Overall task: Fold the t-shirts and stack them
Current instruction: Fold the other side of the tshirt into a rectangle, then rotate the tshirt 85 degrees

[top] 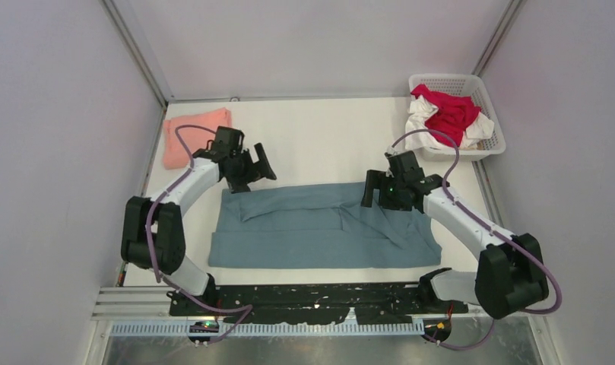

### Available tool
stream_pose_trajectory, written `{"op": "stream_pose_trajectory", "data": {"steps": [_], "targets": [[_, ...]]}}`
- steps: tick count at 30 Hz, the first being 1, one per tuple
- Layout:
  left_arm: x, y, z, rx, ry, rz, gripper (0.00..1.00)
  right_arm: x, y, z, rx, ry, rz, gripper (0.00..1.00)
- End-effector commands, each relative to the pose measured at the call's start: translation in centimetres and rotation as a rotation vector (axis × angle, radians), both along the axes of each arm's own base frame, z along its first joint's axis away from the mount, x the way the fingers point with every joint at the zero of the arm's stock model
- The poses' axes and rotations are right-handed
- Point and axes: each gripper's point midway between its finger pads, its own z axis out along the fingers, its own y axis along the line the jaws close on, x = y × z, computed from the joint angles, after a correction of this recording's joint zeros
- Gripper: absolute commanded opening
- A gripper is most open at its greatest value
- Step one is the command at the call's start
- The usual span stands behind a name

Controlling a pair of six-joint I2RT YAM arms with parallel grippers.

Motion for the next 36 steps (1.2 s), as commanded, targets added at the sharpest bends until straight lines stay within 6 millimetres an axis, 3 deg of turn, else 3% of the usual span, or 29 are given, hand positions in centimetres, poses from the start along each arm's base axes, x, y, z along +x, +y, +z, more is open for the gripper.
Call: {"op": "stream_pose_trajectory", "data": {"steps": [1, 9, 14, 17, 23, 28, 30, 32, 36], "targets": [[1.5, -2.8, 0.1, -0.048, -0.023, -0.099, 1.0, 5.0, 1.8, 1.0, 0.07, -0.151, 0.031, 0.95], [-2.3, 1.5, -6.2, 0.08, 0.176, -0.003, 1.0, 4.8, 2.7, -3.4, 0.081, -0.049, 0.054, 0.95], [-5.7, 4.7, -8.0, 0.101, 0.244, 0.092, 1.0, 2.3, 4.2, -4.5, 0.143, 0.014, 0.158, 0.95], [-7.7, 6.3, -8.0, 0.154, 0.276, 0.126, 1.0, -0.2, 4.8, -4.1, 0.158, 0.053, 0.252, 0.95], [-8.9, 7.2, -6.3, 0.177, 0.234, 0.164, 1.0, -6.7, 7.4, -0.4, 0.195, 0.034, 0.525, 0.95], [-8.4, 8.0, -4.6, 0.213, 0.204, 0.196, 1.0, -14.3, 8.7, 2.2, 0.347, 0.122, 0.766, 0.95], [-7.6, 7.8, -3.6, 0.201, 0.178, 0.197, 1.0, -14.7, 8.0, 2.3, 0.319, 0.106, 0.763, 0.95], [-6.3, 7.1, -2.2, 0.176, 0.138, 0.187, 1.0, -13.3, 6.9, 2.0, 0.236, 0.056, 0.68, 0.95], [-4.5, 3.9, 0.6, 0.155, 0.05, 0.07, 1.0, -10.3, 4.5, 0.3, 0.166, 0.103, 0.303, 0.95]]}}
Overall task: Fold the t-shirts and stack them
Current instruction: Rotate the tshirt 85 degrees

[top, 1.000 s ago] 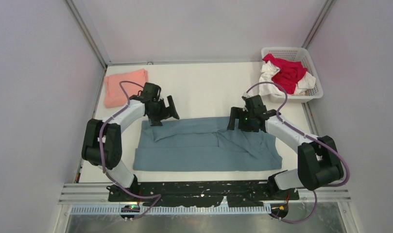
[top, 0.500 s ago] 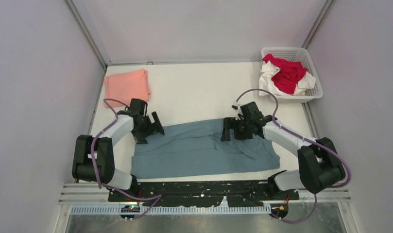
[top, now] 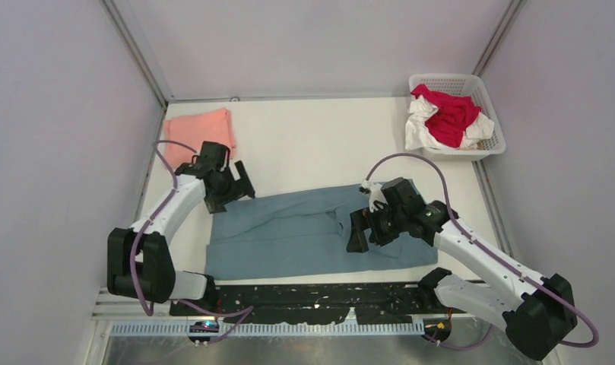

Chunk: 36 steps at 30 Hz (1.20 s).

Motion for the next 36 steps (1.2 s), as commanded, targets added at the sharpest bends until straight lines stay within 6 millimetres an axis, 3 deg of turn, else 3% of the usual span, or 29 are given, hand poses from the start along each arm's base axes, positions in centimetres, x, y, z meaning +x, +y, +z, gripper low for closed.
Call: {"op": "stream_pose_trajectory", "data": {"steps": [1, 6, 9, 12, 14, 15, 16, 17, 18, 19, 20, 21, 22, 23, 24, 25, 26, 27, 28, 32, 33, 34, 35, 36], "targets": [[2.7, -3.8, 4.0, -0.036, -0.124, -0.136, 1.0, 2.9, -3.1, -2.1, -0.087, 0.089, -0.372, 0.95], [2.3, -8.8, 1.8, -0.172, -0.058, -0.27, 1.0, 4.2, -5.2, -7.0, -0.072, 0.239, -0.611, 0.95], [1.6, -9.2, -0.6, -0.161, 0.0, -0.276, 1.0, 5.5, -7.0, -8.7, -0.139, 0.249, -0.688, 0.95], [0.6, -9.4, -2.5, -0.179, 0.051, -0.278, 0.99, 8.1, -7.5, -9.0, -0.127, 0.241, -0.759, 0.95], [-0.1, -9.1, -3.6, -0.172, 0.072, -0.269, 1.0, 11.1, -7.6, -8.8, -0.115, 0.187, -0.788, 0.95], [-0.5, -8.9, -4.1, -0.169, 0.082, -0.261, 1.0, 13.7, -7.8, -8.6, -0.121, 0.134, -0.81, 0.95], [-0.8, -8.9, -4.4, -0.171, 0.092, -0.25, 1.0, 14.9, -8.3, -9.6, -0.152, 0.143, -0.829, 0.95], [-1.2, -8.9, -4.7, -0.181, 0.1, -0.24, 1.0, 18.2, -7.9, -8.0, -0.116, 0.081, -0.829, 0.95], [-1.4, -9.1, -4.8, -0.195, 0.101, -0.232, 1.0, 19.4, -8.0, -8.9, -0.131, 0.098, -0.833, 0.95], [-1.5, -9.3, -4.8, -0.208, 0.099, -0.222, 1.0, 22.8, -7.4, -7.0, -0.087, 0.023, -0.831, 0.95], [-1.6, -9.4, -4.7, -0.219, 0.096, -0.2, 1.0, 24.2, -7.3, -7.8, -0.099, 0.03, -0.827, 0.95], [-1.6, -9.6, -4.5, -0.227, 0.09, -0.187, 1.0, 27.2, -6.9, -5.9, -0.071, -0.036, -0.819, 0.95], [-1.6, -9.9, -4.3, -0.23, 0.08, -0.171, 1.0, 28.3, -6.8, -6.9, -0.092, -0.025, -0.811, 0.95], [-1.7, -10.3, -4.1, -0.234, 0.072, -0.14, 1.0, 31.4, -6.4, -4.7, -0.07, -0.101, -0.788, 0.95], [-1.6, -10.9, -3.9, -0.241, 0.054, -0.131, 1.0, 32.1, -6.3, -7.2, -0.113, -0.058, -0.773, 0.95], [-1.6, -11.5, -3.7, -0.251, 0.038, -0.12, 1.0, 35.1, -5.8, -4.7, -0.085, -0.132, -0.744, 0.95], [-1.7, -12.5, -3.6, -0.27, 0.025, -0.113, 1.0, 35.3, -5.2, -7.0, -0.099, -0.065, -0.703, 0.95], [-1.8, -13.5, -3.4, -0.29, 0.016, -0.11, 1.0, 38.5, -4.3, -4.4, -0.059, -0.13, -0.675, 0.95], [-1.9, -14.5, -3.4, -0.305, 0.01, -0.108, 1.0, 40.4, -3.2, -4.4, -0.037, -0.117, -0.633, 0.95], [-3.5, -18.6, -3.6, -0.316, 0.015, -0.136, 1.0, 44.9, -0.8, -4.4, 0.034, -0.103, -0.584, 0.95], [-4.0, -19.6, -3.6, -0.327, 0.027, -0.141, 1.0, 45.2, -0.2, -5.7, 0.049, -0.072, -0.573, 0.95], [-4.6, -20.6, -3.5, -0.338, 0.036, -0.15, 1.0, 46.4, 0.5, -4.2, 0.092, -0.098, -0.575, 0.95], [-5.1, -21.5, -3.5, -0.345, 0.044, -0.158, 1.0, 46.8, 1.0, -5.0, 0.11, -0.084, -0.566, 0.95], [-5.6, -22.2, -3.3, -0.352, 0.047, -0.167, 1.0, 48.1, 1.7, -3.3, 0.152, -0.126, -0.572, 0.95]]}}
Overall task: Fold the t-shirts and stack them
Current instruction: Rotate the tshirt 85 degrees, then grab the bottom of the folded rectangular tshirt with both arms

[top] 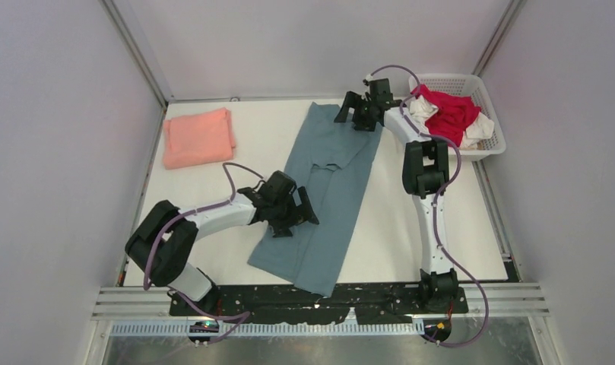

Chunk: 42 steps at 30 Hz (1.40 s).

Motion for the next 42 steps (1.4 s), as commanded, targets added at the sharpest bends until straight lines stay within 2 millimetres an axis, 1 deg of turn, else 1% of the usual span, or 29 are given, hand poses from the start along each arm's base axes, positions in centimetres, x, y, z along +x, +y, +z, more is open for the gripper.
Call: {"op": "stream_pose_trajectory", "data": {"steps": [1, 2, 5, 8, 10, 11, 12, 13, 14, 15, 16, 17, 18, 19, 20, 21, 22, 23, 24, 25, 26, 28, 29, 30, 31, 32, 38, 41, 42], "targets": [[-1.4, -3.8, 0.3, -0.048, 0.026, 0.03, 1.0, 1.9, 2.7, 1.6, 0.093, -0.038, 0.054, 0.95], [-1.7, -4.1, 0.7, -0.055, 0.013, 0.021, 1.0, 3.2, 3.4, 3.4, 0.121, -0.101, 0.051, 0.95], [-2.0, -4.6, 2.4, -0.073, -0.039, -0.031, 1.0, 5.3, 5.2, 6.0, 0.183, -0.213, 0.07, 0.95], [-2.0, -3.8, 5.0, -0.054, -0.116, -0.084, 1.0, 5.4, 6.1, 8.9, 0.179, -0.284, 0.104, 0.95], [-2.2, -1.9, 7.1, 0.001, -0.183, -0.113, 1.0, 4.5, 5.8, 13.8, 0.131, -0.359, 0.13, 0.95], [-2.3, -0.5, 7.8, 0.048, -0.213, -0.113, 1.0, 3.7, 5.3, 13.6, 0.071, -0.35, 0.147, 0.95], [-2.4, 1.2, 8.2, 0.108, -0.24, -0.116, 1.0, 2.8, 4.5, 17.2, 0.03, -0.401, 0.127, 0.95], [-2.7, 2.9, 8.5, 0.163, -0.251, -0.118, 1.0, 1.8, 3.7, 16.1, -0.032, -0.371, 0.135, 0.95], [-3.3, 4.9, 8.3, 0.223, -0.237, -0.111, 1.0, 0.7, 2.6, 19.9, -0.065, -0.422, 0.096, 0.95], [-3.8, 6.5, 8.0, 0.262, -0.227, -0.119, 1.0, -0.7, 1.7, 17.7, -0.103, -0.357, 0.087, 0.95], [-4.5, 7.9, 7.4, 0.277, -0.205, -0.123, 1.0, -2.1, 0.6, 20.5, -0.127, -0.388, 0.047, 0.95], [-5.2, 8.8, 6.6, 0.274, -0.182, -0.137, 1.0, -4.2, -0.1, 17.2, -0.153, -0.29, 0.042, 0.95], [-6.0, 9.2, 5.7, 0.245, -0.157, -0.166, 1.0, -6.7, -0.9, 18.0, -0.175, -0.274, 0.026, 0.95], [-6.5, 9.8, 4.7, 0.225, -0.135, -0.168, 1.0, -9.2, -0.7, 15.2, -0.21, -0.197, 0.045, 0.95], [-7.3, 9.6, 3.9, 0.176, -0.111, -0.196, 1.0, -11.4, -1.7, 16.5, -0.261, -0.206, 0.007, 0.95], [-8.0, 9.6, 2.8, 0.145, -0.093, -0.224, 1.0, -14.7, -1.1, 12.8, -0.32, -0.122, 0.04, 0.95], [-8.3, 9.3, 2.4, 0.113, -0.081, -0.237, 0.99, -17.0, -1.8, 13.6, -0.358, -0.131, 0.014, 0.95], [-8.6, 8.8, 2.2, 0.08, -0.077, -0.26, 0.96, -20.8, -1.2, 9.9, -0.406, -0.049, 0.061, 0.95], [-9.0, 8.6, 1.9, 0.063, -0.06, -0.274, 0.91, -22.7, -1.3, 11.0, -0.404, -0.072, 0.04, 0.95], [-9.4, 8.7, 1.3, 0.065, -0.032, -0.267, 0.87, -26.1, -1.3, 9.5, -0.422, -0.046, 0.07, 0.95], [-9.8, 8.7, 0.9, 0.058, -0.018, -0.27, 0.82, -27.7, -1.1, 8.9, -0.408, -0.025, 0.063, 0.95], [-10.8, 9.1, -0.2, 0.058, 0.018, -0.26, 0.75, -32.6, -1.6, 6.0, -0.408, 0.045, 0.095, 0.95], [-11.3, 9.3, -0.6, 0.052, 0.025, -0.256, 0.73, -34.0, -0.9, 6.7, -0.374, 0.024, 0.119, 0.95], [-11.6, 9.6, -1.3, 0.052, 0.034, -0.24, 0.71, -35.5, -1.1, 5.6, -0.361, 0.056, 0.12, 0.95], [-12.0, 9.8, -1.9, 0.049, 0.037, -0.228, 0.66, -36.7, -0.2, 6.2, -0.315, 0.038, 0.151, 0.95], [-12.1, 9.8, -2.3, 0.04, 0.035, -0.223, 0.61, -37.8, 0.0, 5.5, -0.295, 0.06, 0.151, 0.95], [-11.8, 10.2, -3.7, 0.08, 0.041, -0.225, 0.32, -43.4, 3.0, 5.9, -0.201, 0.08, 0.255, 0.98], [-12.1, 10.4, -4.3, 0.088, 0.063, -0.223, 0.01, -45.7, 4.3, 4.9, -0.206, 0.101, 0.307, 0.99], [-12.6, 10.6, -4.4, 0.098, 0.083, -0.226, 0.0, -47.2, 4.8, 4.2, -0.209, 0.119, 0.338, 0.99]]}}
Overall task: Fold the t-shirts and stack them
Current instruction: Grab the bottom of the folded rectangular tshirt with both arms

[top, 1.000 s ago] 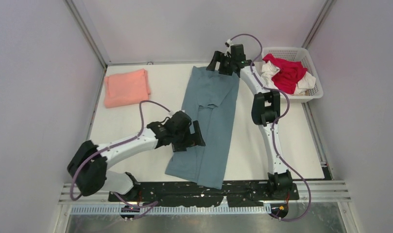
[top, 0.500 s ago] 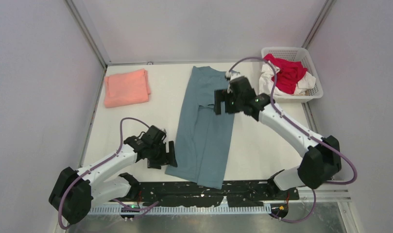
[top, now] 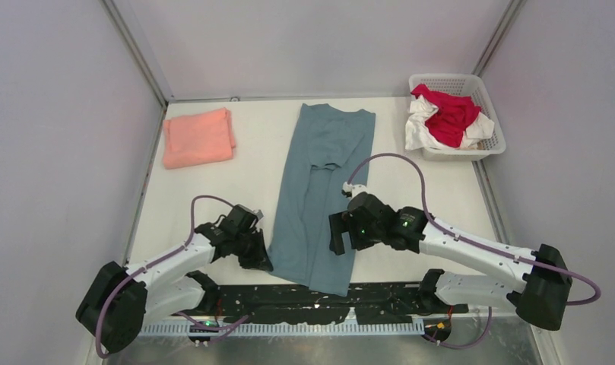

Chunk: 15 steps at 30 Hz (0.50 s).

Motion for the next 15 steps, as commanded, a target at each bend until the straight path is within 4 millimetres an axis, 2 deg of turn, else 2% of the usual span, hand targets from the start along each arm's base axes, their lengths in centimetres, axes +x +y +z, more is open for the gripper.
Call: {"op": "stream_pose_trajectory", "data": {"steps": [1, 7, 12, 14, 15], "targets": [[-1.3, 1.9, -1.9, 0.088, 0.038, -0.005, 0.0, -3.6, 2.3, -1.6, 0.026, 0.068, 0.011, 0.97], [-2.4, 2.0, -1.8, 0.029, 0.021, 0.035, 0.0, -10.5, 3.8, -4.9, -0.037, 0.172, 0.166, 0.85], [-3.2, 2.1, -2.1, 0.004, 0.031, 0.046, 0.0, -13.1, 4.3, -6.9, -0.095, 0.226, 0.217, 0.71], [-3.4, 2.4, -2.4, 0.017, 0.038, 0.059, 0.0, -13.6, 4.3, -7.6, -0.114, 0.238, 0.208, 0.63], [-3.5, 2.5, -2.5, 0.017, 0.044, 0.067, 0.0, -13.6, 4.0, -8.1, -0.124, 0.239, 0.199, 0.56]]}}
